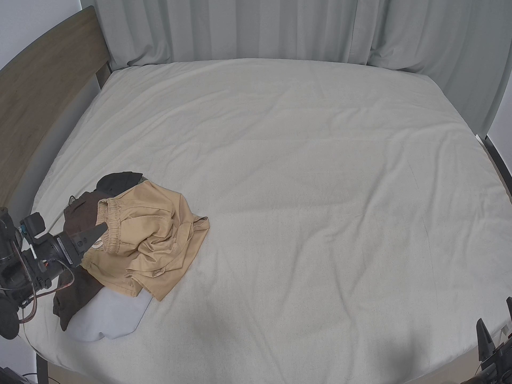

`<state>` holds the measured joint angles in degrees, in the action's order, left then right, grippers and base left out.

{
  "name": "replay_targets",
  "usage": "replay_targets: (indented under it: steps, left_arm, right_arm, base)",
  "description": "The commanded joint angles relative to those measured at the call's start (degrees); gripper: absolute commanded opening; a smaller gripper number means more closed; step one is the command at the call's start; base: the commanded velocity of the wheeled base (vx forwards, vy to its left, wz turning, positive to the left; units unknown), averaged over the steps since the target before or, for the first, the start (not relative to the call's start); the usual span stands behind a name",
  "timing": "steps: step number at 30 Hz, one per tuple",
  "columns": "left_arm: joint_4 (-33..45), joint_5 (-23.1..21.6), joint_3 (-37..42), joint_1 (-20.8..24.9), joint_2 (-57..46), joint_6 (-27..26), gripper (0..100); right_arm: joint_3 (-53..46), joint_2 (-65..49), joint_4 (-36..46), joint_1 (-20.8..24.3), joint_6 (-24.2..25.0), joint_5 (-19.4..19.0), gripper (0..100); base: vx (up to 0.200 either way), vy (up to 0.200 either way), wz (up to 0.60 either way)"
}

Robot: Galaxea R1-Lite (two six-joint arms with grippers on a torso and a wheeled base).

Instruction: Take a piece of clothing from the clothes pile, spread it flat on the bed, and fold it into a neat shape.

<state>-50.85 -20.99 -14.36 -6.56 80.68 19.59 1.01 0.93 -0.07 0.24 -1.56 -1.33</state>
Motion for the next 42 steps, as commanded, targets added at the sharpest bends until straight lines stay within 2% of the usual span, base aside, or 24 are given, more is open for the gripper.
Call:
replay_targets:
  steps: [1, 9, 13, 24, 35, 42]
  left_arm:
    - [-6.19, -0.63, -0.67, -1.35, 10.73, 0.1, 100]
    - [-19.64, -2.47, -1.28, -4.08, 23.74, 0.27, 100]
    - [-22.28, -3.09, -2.34, -4.43, 27.16, 0.45, 100]
    - [-22.1, -3.71, -8.05, -3.9, 30.68, 1.24, 100]
    - [-21.93, -4.14, -12.01, -2.49, 33.32, 4.93, 100]
    - [-22.28, -4.76, -12.71, 0.23, 34.37, 6.51, 100]
  right_arm:
    - [-1.01, -0.57, -0.01, 0.02, -0.02, -0.08, 100]
    - [-1.01, -0.49, -0.01, 0.02, 0.07, -0.08, 100]
    - [-1.01, -0.57, -0.01, 0.02, 0.07, -0.08, 100]
    - [-1.01, -0.57, -0.01, 0.02, -0.02, -0.08, 100]
    - [-1.01, -0.57, -0.01, 0.02, 0.07, -0.08, 100]
    - [-1.01, -0.57, -0.01, 0.02, 0.07, -0.08, 100]
  base:
    - [0.0, 0.0, 0.0]
    - [0.0, 0.0, 0.0]
    - [0.0, 0.0, 0.0]
    - [0.0, 0.0, 0.0]
    - [0.0, 0.0, 0.0]
    - [0.0, 0.0, 0.0]
